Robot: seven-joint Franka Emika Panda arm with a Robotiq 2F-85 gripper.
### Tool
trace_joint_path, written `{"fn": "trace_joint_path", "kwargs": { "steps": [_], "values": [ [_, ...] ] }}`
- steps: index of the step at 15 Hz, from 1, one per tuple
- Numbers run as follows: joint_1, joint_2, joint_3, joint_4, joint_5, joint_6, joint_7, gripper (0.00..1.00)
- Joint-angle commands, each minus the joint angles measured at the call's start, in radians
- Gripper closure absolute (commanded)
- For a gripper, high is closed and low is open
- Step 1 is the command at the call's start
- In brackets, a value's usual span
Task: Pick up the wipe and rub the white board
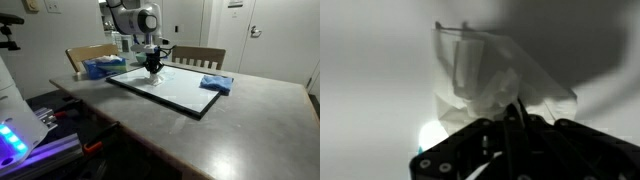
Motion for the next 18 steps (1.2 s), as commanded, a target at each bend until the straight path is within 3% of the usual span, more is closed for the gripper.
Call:
{"fn": "trace_joint_path", "kwargs": {
  "steps": [1,4,11,15,18],
  "values": [
    [-0.004,0.000,0.005,0.002,-0.011,-0.003,-0.002,0.99],
    [-0.004,0.000,0.005,0.002,-0.015,-0.002,-0.008,0.99],
    [0.016,0.039,-0.062,0.026,-0.060,-0.029,0.081,1.00],
    [0.016,0.043,-0.134,0.027,-0.081,-0.023,0.164,1.00],
    [-0.003,0.054,-0.126,0.037,-0.057,-0.034,0.163,1.00]
  ]
}}
